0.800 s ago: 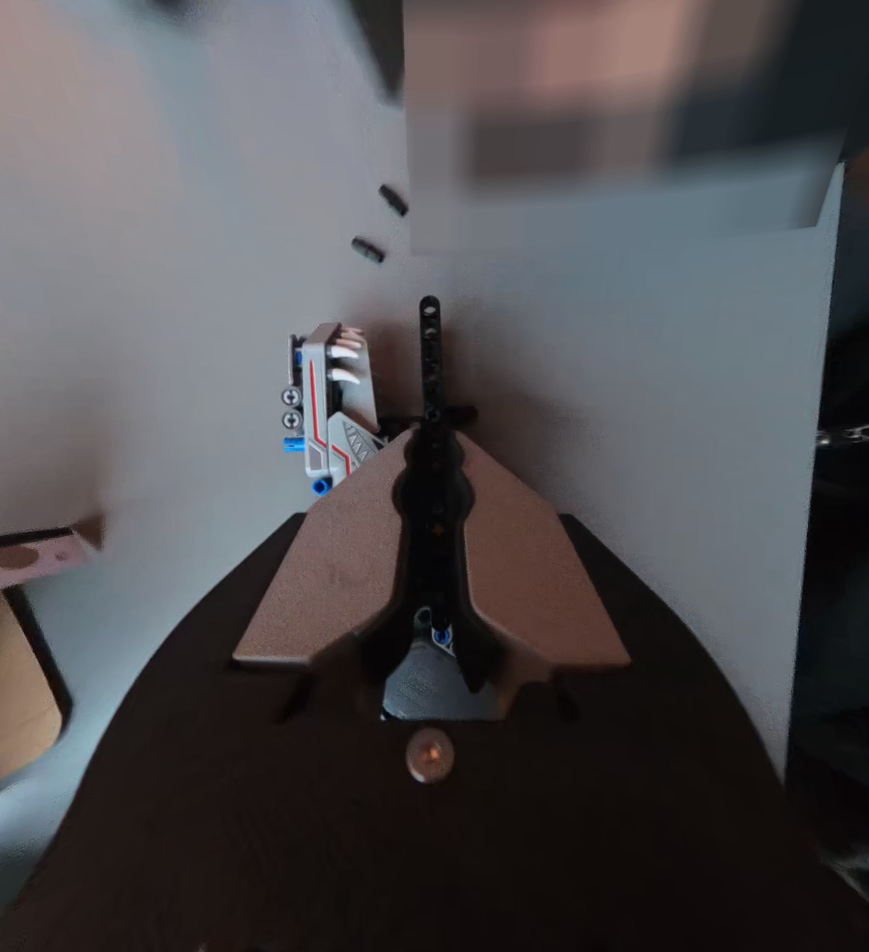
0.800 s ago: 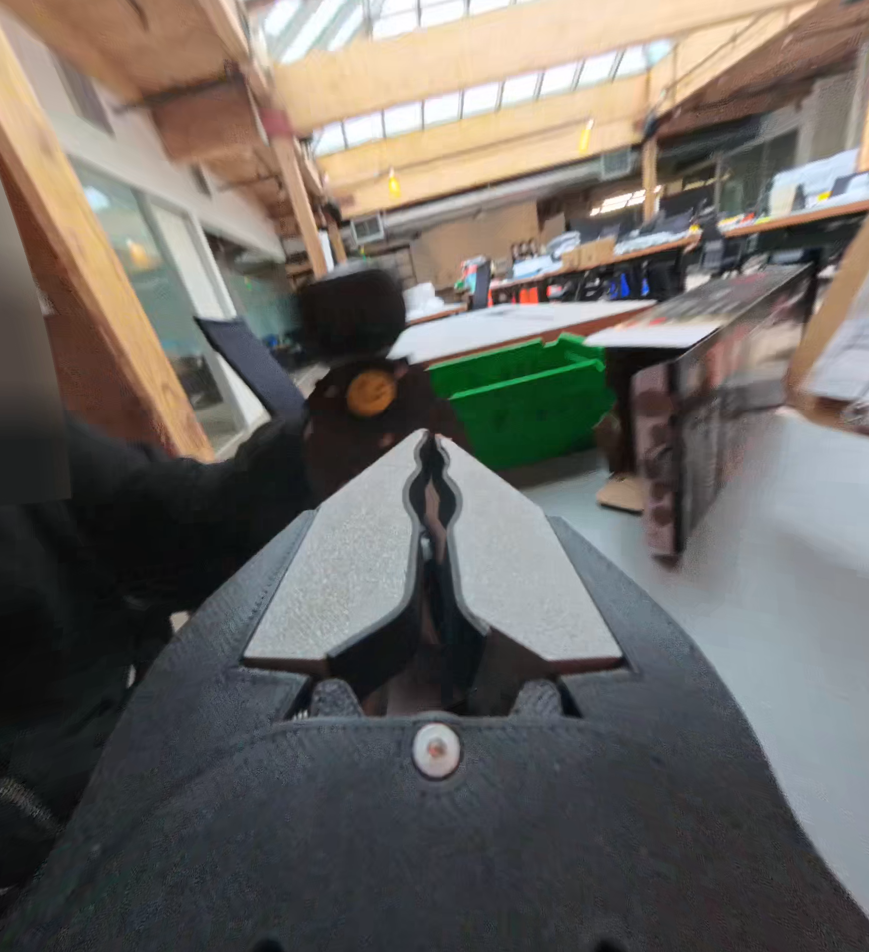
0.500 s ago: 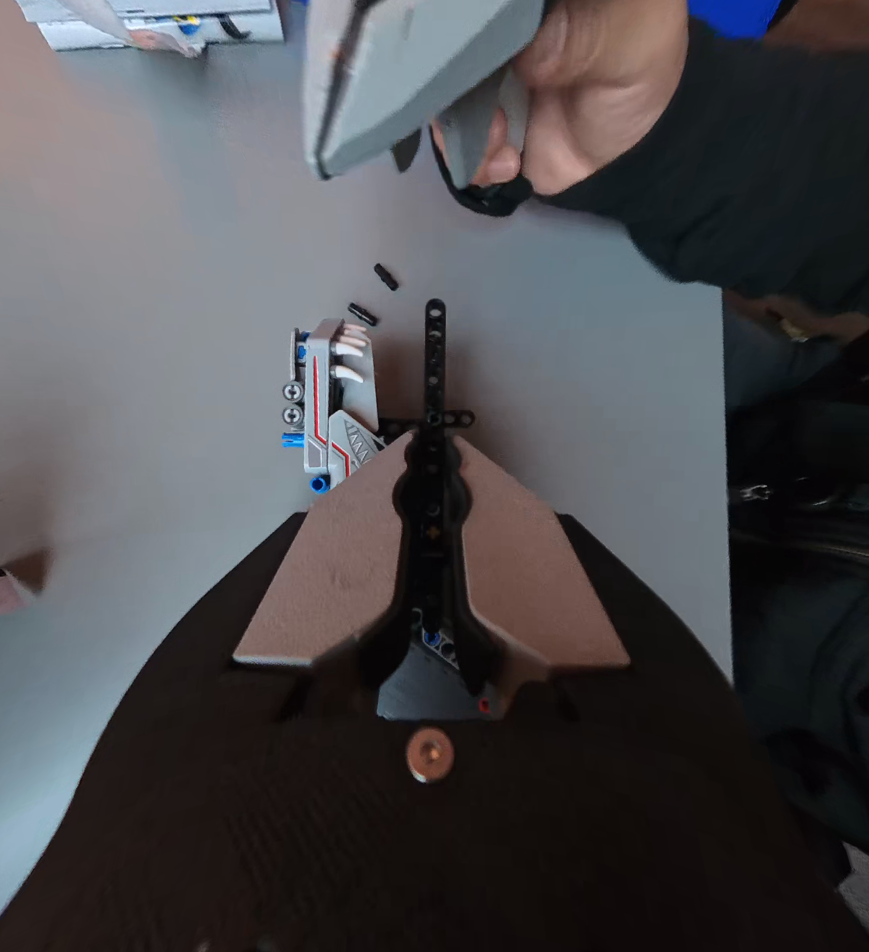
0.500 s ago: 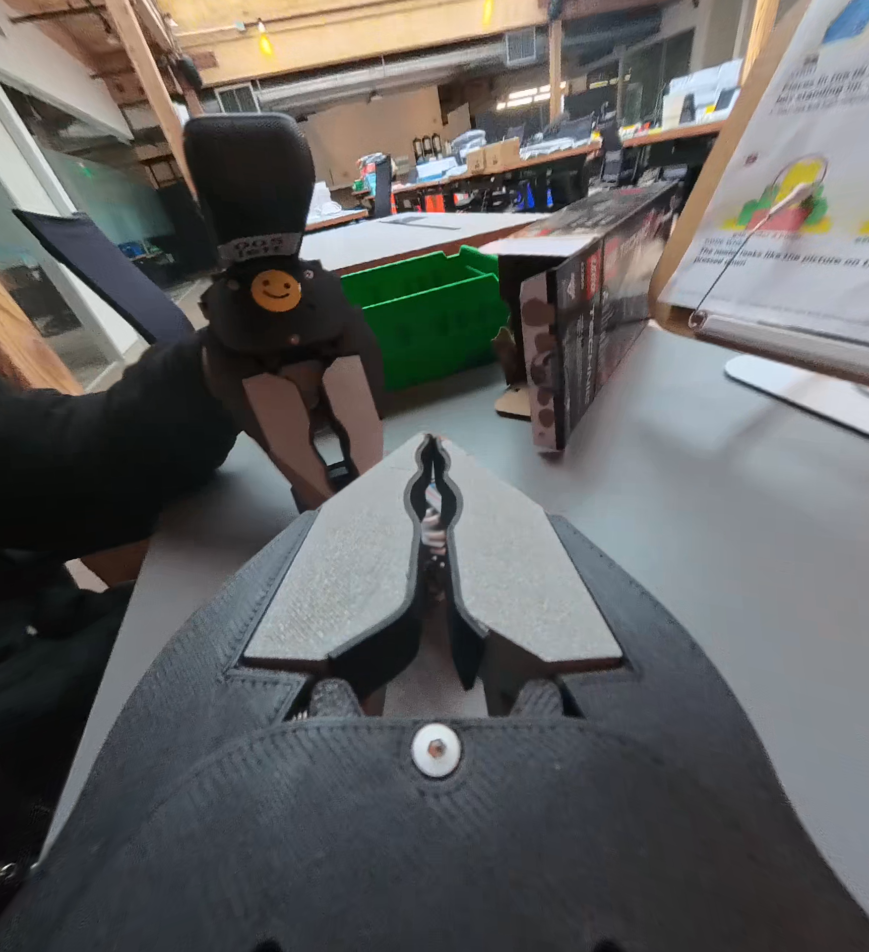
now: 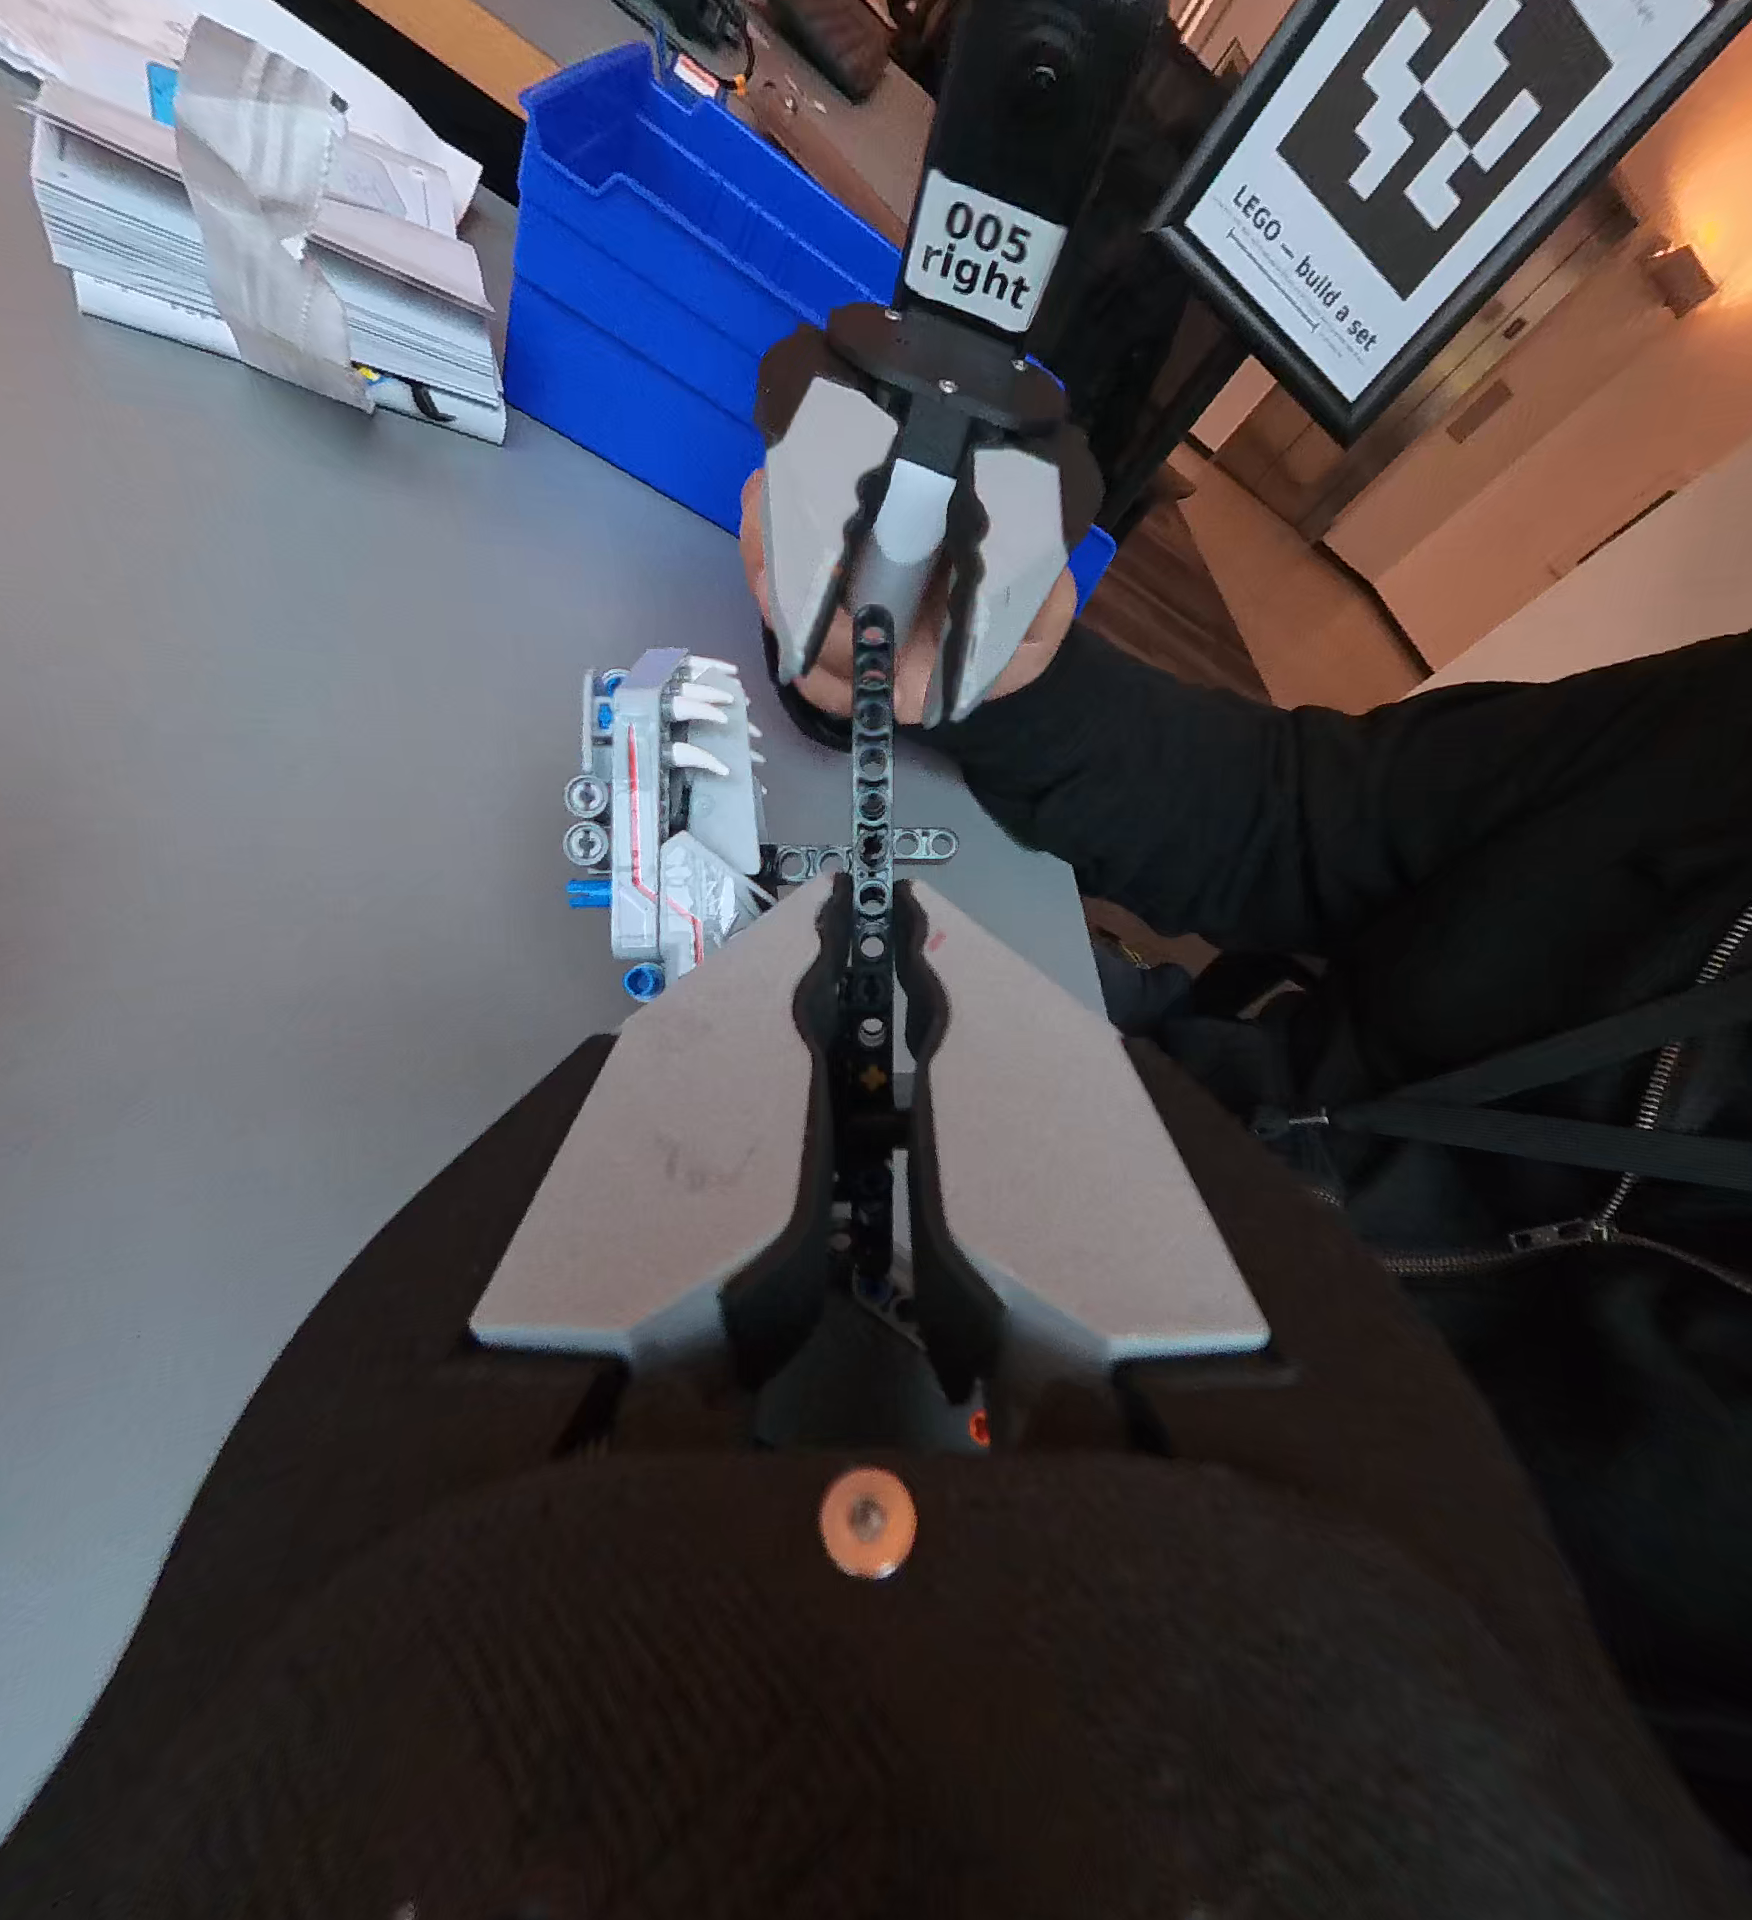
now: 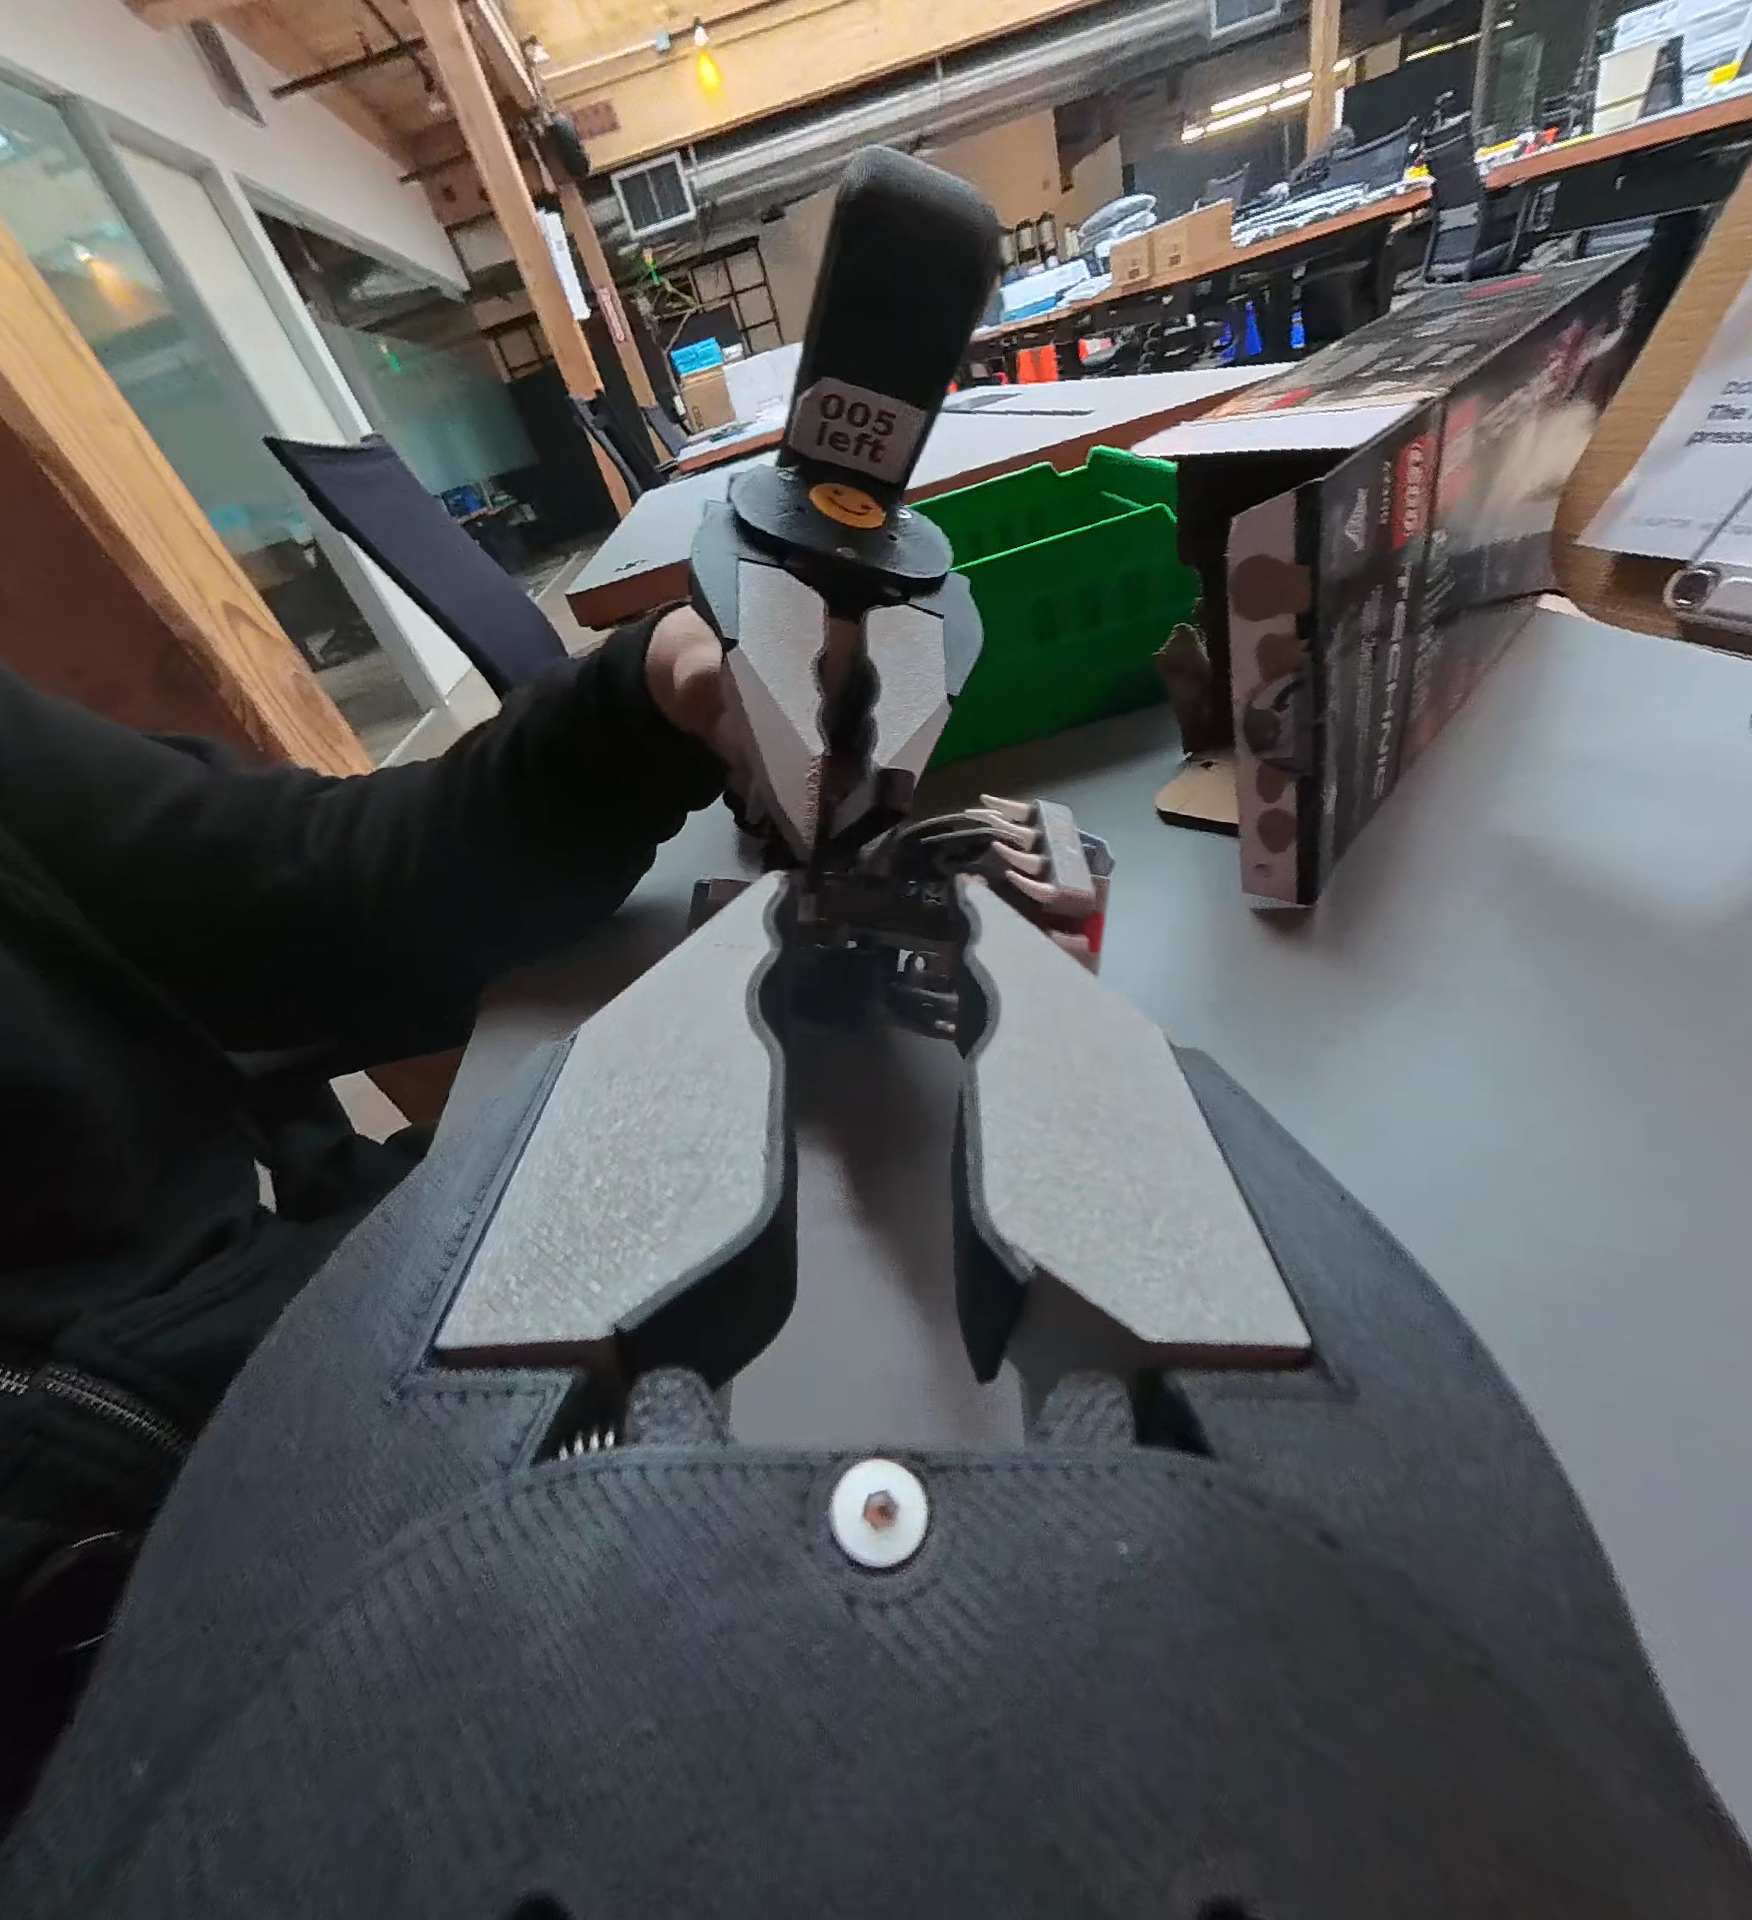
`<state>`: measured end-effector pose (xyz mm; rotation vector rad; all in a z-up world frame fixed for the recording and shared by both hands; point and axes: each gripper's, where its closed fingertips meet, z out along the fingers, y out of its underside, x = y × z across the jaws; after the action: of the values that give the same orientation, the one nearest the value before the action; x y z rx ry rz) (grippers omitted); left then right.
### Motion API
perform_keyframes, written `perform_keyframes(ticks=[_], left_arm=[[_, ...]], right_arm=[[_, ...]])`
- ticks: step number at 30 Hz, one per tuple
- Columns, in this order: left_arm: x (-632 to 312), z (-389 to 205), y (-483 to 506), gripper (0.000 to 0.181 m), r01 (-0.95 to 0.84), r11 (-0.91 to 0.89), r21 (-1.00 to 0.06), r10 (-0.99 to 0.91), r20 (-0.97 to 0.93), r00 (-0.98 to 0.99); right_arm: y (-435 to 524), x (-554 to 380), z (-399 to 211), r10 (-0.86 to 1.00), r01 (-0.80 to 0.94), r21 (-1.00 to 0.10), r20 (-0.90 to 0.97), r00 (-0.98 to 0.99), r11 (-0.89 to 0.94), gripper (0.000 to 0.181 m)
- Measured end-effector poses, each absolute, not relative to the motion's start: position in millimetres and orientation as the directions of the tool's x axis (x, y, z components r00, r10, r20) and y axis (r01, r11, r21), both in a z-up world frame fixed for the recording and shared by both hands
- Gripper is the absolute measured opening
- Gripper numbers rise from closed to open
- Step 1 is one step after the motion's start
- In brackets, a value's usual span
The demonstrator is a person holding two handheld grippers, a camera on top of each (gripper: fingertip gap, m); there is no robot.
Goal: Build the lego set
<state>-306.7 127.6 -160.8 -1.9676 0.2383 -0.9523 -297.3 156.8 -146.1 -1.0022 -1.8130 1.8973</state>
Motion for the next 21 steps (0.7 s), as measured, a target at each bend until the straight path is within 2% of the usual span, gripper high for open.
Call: perform_keyframes(ticks=[5, 9, 13, 15, 17, 21], left_arm=[[-306, -159, 131, 0.007, 0.226, -0.558, -0.798, -0.504, 0.543, 0.672], [-302, -159, 133, 0.006, 0.248, -0.552, -0.796, -0.513, 0.558, 0.652], [-296, -163, 135, 0.007, 0.229, -0.554, -0.8, -0.519, 0.547, 0.657], [-293, -166, 137, 0.007, 0.218, -0.555, -0.803, -0.512, 0.537, 0.67], [-295, -171, 139, 0.007, 0.187, -0.555, -0.81, -0.5, 0.505, 0.703], [-296, -166, 139, 0.007, 0.24, -0.549, -0.801, -0.497, 0.543, 0.677]], right_arm=[[144, -296, -158, 0.647, 0.272, -0.96, -0.25, -0.72, -0.068, 0.025], [138, -300, -165, 0.651, 0.292, -0.956, -0.248, -0.717, -0.042, 0.011], [137, -297, -165, 0.625, 0.307, -0.951, -0.264, -0.734, -0.042, 0.009], [136, -296, -164, 0.626, 0.3, -0.953, -0.256, -0.736, -0.036, 0.0], [141, -300, -172, 0.669, 0.306, -0.952, -0.22, -0.71, 0.011, 0.0], [144, -299, -166, 0.657, 0.31, -0.95, -0.258, -0.709, -0.038, 0.004]])
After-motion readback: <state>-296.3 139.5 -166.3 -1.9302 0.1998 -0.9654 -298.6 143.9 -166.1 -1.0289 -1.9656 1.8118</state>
